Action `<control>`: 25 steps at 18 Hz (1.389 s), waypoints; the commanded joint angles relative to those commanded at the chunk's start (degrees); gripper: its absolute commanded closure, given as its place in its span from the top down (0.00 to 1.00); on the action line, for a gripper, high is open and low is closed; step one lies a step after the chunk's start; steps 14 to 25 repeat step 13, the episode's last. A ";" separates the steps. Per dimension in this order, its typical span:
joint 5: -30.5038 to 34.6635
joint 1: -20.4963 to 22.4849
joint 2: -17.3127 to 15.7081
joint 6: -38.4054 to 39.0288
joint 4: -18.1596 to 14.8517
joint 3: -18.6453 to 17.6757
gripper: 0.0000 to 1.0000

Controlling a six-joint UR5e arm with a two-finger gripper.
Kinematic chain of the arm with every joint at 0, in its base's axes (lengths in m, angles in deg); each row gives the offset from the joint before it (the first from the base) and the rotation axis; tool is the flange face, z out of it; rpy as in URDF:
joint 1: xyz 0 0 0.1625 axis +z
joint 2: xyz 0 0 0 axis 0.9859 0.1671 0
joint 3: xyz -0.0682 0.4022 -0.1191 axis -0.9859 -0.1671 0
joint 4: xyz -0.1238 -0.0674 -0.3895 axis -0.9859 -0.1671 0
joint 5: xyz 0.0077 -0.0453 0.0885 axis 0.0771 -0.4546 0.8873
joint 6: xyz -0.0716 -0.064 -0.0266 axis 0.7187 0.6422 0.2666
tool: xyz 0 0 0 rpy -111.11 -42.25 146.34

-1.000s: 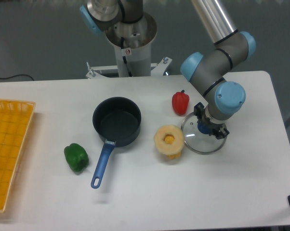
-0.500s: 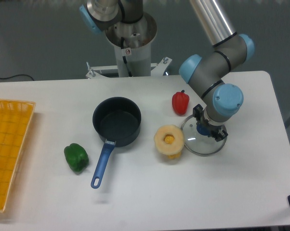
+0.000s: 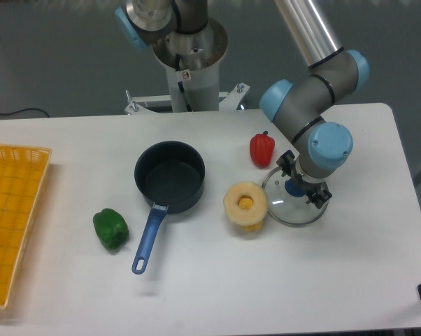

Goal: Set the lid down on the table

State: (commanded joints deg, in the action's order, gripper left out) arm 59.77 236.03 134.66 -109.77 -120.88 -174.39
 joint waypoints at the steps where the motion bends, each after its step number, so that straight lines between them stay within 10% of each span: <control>1: 0.00 0.00 -0.17 0.09 0.00 0.18 1.00; 25: -0.44 -1.31 -4.66 0.88 3.69 5.63 1.00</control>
